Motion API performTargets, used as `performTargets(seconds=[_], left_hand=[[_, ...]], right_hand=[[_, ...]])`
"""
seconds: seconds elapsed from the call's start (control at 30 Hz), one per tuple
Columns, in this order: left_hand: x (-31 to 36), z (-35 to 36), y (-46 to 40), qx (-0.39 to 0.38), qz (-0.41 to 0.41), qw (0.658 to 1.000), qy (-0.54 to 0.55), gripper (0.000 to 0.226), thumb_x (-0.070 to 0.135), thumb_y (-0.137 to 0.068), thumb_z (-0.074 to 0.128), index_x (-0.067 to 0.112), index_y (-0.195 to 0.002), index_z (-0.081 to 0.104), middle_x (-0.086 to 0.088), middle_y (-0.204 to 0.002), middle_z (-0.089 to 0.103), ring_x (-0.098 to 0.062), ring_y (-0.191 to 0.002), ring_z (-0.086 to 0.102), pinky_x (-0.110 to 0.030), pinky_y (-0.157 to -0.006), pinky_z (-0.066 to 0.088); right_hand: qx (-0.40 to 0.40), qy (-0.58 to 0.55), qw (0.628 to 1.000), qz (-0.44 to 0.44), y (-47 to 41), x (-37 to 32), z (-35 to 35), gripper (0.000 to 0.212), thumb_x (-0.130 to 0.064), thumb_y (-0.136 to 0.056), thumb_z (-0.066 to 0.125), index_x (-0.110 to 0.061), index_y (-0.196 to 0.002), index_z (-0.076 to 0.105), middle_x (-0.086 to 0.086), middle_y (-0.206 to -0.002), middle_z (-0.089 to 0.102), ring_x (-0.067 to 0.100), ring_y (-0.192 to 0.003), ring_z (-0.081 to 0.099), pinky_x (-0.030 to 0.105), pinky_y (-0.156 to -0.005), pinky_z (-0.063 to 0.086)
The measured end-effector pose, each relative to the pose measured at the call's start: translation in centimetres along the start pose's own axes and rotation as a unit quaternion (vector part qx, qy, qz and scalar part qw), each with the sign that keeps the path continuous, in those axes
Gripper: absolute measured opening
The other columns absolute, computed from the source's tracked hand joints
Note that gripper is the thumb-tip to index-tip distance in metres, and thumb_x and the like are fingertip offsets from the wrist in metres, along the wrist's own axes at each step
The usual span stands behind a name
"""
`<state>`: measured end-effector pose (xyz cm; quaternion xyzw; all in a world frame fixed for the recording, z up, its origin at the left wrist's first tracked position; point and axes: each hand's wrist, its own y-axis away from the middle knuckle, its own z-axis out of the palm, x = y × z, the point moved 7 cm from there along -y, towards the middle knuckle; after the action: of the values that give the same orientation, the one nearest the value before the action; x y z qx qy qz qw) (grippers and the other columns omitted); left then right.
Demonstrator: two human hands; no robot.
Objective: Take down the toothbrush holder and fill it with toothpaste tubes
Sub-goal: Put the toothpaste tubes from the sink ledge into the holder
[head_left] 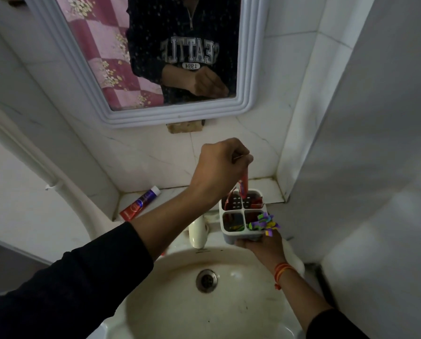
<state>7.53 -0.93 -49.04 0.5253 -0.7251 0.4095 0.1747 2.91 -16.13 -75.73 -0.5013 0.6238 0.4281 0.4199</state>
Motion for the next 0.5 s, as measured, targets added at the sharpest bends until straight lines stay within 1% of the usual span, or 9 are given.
performTargets(seconds=[0.1,0.17,0.2,0.27,0.33,0.37,0.4,0.43,0.5], left_hand=[[-0.8,1.4,0.8,-0.047,0.003,0.998,-0.036,0.012,0.024,-0.089,0.074,0.015,-0.097,0.077,0.004,-0.082,0.077,-0.005,-0.072,0.071,-0.027,-0.073,0.062],[-1.9,2.8,1.5,-0.099,0.004,0.991,-0.089,0.014,0.028,-0.089,0.073,0.019,-0.099,0.079,0.005,-0.087,0.078,-0.006,-0.075,0.071,-0.030,-0.073,0.061],[-2.6,3.4,1.7,-0.121,0.003,0.983,-0.136,0.016,0.032,-0.089,0.072,0.024,-0.099,0.080,0.005,-0.089,0.078,-0.008,-0.080,0.070,-0.032,-0.072,0.060],[-4.0,4.2,2.0,-0.147,-0.001,0.959,-0.242,0.019,0.039,-0.086,0.070,0.032,-0.100,0.079,0.003,-0.094,0.073,-0.014,-0.092,0.064,-0.030,-0.063,0.050],[-5.5,4.9,1.9,-0.173,-0.012,0.940,-0.294,0.021,0.043,-0.083,0.072,0.036,-0.102,0.078,0.001,-0.096,0.066,-0.017,-0.098,0.057,-0.027,-0.056,0.036],[-6.1,5.1,1.9,-0.185,-0.019,0.936,-0.298,0.022,0.044,-0.082,0.074,0.036,-0.102,0.079,0.001,-0.095,0.065,-0.017,-0.099,0.055,-0.027,-0.055,0.033],[-6.4,5.2,1.7,-0.196,-0.026,0.937,-0.289,0.022,0.045,-0.081,0.075,0.036,-0.100,0.079,0.003,-0.094,0.068,-0.016,-0.100,0.053,-0.027,-0.056,0.034],[-6.6,5.0,1.4,-0.198,-0.030,0.942,-0.270,0.020,0.044,-0.080,0.076,0.035,-0.097,0.080,0.005,-0.093,0.071,-0.014,-0.100,0.053,-0.028,-0.058,0.038],[-6.8,3.7,0.8,-0.184,-0.045,0.957,-0.219,0.016,0.042,-0.080,0.078,0.033,-0.093,0.081,0.011,-0.088,0.076,-0.008,-0.095,0.059,-0.029,-0.066,0.050]], right_hand=[[0.000,0.005,1.000,0.001,0.0,-0.1,0.0,0.060,-0.014,-0.052,0.097,-0.028,-0.101,0.067,-0.016,-0.098,0.072,-0.011,-0.095,0.063,0.003,-0.077,0.049],[-0.002,0.013,1.000,0.008,-0.1,0.0,0.1,0.063,-0.016,-0.051,0.097,-0.024,-0.106,0.066,-0.017,-0.098,0.070,-0.010,-0.096,0.062,0.000,-0.075,0.047],[-0.002,0.016,1.000,0.010,-0.1,0.1,0.0,0.061,-0.015,-0.052,0.097,-0.022,-0.105,0.067,-0.019,-0.096,0.069,-0.013,-0.093,0.061,-0.001,-0.074,0.046],[0.000,0.023,1.000,-0.001,0.0,-0.2,-0.1,0.055,-0.012,-0.056,0.095,-0.017,-0.104,0.069,-0.022,-0.092,0.067,-0.021,-0.086,0.060,-0.004,-0.070,0.043],[0.000,0.013,1.000,-0.007,0.1,-0.4,-0.1,0.054,-0.011,-0.058,0.094,-0.016,-0.105,0.068,-0.021,-0.093,0.067,-0.026,-0.085,0.058,-0.005,-0.070,0.042],[0.000,0.009,1.000,-0.010,0.2,-0.5,-0.2,0.056,-0.011,-0.058,0.094,-0.018,-0.106,0.067,-0.021,-0.095,0.067,-0.026,-0.086,0.058,-0.005,-0.070,0.042],[0.000,0.005,1.000,-0.009,0.1,-0.3,-0.2,0.058,-0.011,-0.058,0.094,-0.019,-0.107,0.066,-0.020,-0.096,0.069,-0.023,-0.088,0.060,-0.004,-0.071,0.044],[-0.003,0.001,1.000,-0.007,0.0,-0.3,-0.2,0.060,-0.011,-0.057,0.094,-0.020,-0.109,0.066,-0.018,-0.099,0.070,-0.019,-0.092,0.062,-0.001,-0.074,0.046],[-0.004,0.003,1.000,0.004,-0.2,0.3,-0.2,0.064,-0.011,-0.054,0.095,-0.023,-0.109,0.066,-0.016,-0.102,0.072,-0.010,-0.098,0.066,0.004,-0.077,0.050]])
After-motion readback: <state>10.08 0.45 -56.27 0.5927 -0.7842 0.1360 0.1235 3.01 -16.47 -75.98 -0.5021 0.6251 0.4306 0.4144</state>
